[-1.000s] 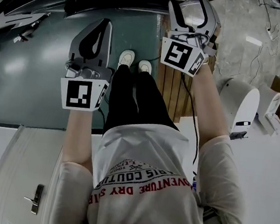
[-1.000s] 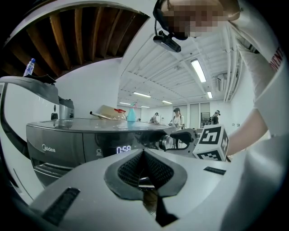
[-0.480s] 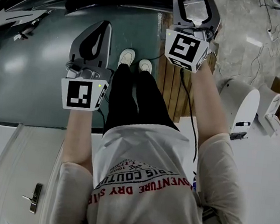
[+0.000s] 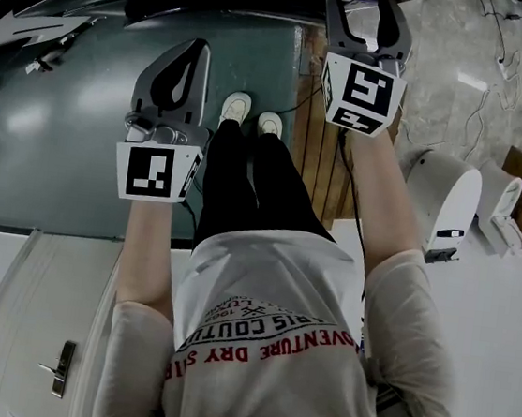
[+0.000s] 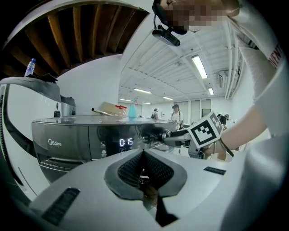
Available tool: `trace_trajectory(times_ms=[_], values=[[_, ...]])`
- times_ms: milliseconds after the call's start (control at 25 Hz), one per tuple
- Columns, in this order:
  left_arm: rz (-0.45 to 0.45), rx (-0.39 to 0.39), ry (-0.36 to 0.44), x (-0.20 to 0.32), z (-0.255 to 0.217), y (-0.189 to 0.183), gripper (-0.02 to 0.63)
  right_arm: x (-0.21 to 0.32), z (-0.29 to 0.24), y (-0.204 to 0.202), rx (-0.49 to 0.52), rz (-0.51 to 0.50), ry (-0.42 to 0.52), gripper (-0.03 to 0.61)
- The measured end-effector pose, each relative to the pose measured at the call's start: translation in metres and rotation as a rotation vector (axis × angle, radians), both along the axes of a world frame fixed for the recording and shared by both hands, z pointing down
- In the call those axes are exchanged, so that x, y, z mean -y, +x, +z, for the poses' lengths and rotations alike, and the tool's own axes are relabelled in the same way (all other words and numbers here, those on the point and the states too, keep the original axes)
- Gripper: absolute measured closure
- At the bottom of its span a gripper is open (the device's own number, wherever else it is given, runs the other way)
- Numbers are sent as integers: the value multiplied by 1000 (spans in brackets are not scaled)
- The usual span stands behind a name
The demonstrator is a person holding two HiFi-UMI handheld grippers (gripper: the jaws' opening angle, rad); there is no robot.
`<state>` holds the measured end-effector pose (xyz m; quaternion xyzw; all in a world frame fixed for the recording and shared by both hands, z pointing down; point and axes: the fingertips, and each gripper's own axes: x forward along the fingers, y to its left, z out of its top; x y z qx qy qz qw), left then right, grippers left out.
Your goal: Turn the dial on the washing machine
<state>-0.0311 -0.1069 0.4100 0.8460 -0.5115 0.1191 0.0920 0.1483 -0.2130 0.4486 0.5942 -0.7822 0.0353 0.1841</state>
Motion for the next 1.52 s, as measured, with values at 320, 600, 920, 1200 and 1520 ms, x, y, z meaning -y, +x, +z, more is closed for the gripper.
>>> trace_trajectory(times_ms=[320,600,920,1200,1520], values=[[48,-9,-1,2,-7,14,600,-10,6,-3,-220,-53,49,255],[49,-18,-4,-2,-9,14,600,-6,-1,-6,-347,-92,135,262],[41,-26,-6,-4,-10,7,600,-5,-1,-9,-325,-80,91,295],[45,-39,-1,-5,-13,6,600,-3,-4,-6,-83,-15,-6,295],[79,-57,2,-4,-19,16,600,-4,-3,-1,-28,12,-10,295]])
